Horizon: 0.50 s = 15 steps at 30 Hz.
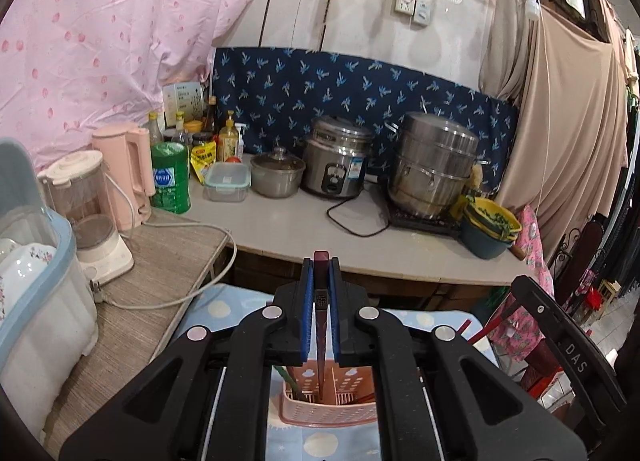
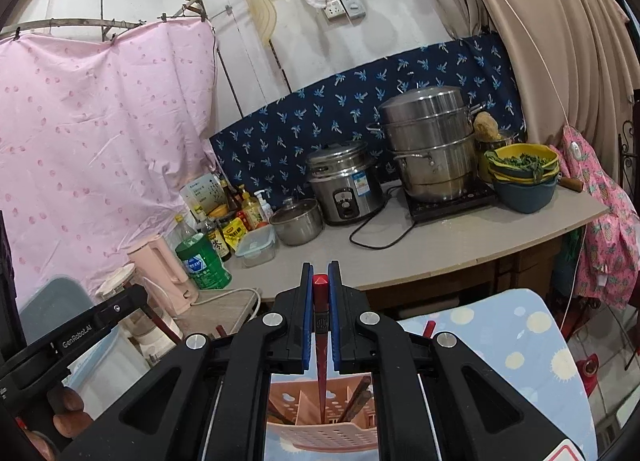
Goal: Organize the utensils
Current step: 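Lower both chopsticks into the pink basket and open both grippers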
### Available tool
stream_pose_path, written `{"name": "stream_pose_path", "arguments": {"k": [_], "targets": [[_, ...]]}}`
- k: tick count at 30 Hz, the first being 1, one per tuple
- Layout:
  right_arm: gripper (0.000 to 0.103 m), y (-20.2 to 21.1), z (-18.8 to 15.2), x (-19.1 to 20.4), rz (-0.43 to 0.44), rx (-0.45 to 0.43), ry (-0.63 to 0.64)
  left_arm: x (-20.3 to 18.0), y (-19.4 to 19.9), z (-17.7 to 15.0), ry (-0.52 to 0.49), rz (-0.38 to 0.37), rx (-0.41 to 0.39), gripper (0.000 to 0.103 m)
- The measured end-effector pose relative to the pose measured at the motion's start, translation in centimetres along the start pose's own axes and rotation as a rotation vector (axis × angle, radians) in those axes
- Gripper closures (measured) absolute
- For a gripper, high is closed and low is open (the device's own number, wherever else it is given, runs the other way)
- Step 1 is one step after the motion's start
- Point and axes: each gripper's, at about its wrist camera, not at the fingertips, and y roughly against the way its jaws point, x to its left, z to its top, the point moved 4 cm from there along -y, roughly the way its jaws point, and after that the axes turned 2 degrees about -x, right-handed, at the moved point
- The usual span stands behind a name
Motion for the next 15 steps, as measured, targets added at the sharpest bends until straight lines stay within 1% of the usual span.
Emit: {"name": "stream_pose_path", "arguments": {"k": [4,9,15], "targets": [[0.096,-1.8,-1.8,-0.4,-0.018,0.048,-0.003,0.3,-1.4,-1.8,0.003,0.0,0.042,0.096],[0.096,-3.2,-3.7,-0.7,-0.038,0.092,0.01,0.2,-2.9,-3.8,-0.008,0.004,0.084,0.096],[0.096,-3.8,-4.4,-1.1,-0.04,0.116,0.009,0.3,-3.7,-5.1,-0.014,0.01,0.111,0.096]]}}
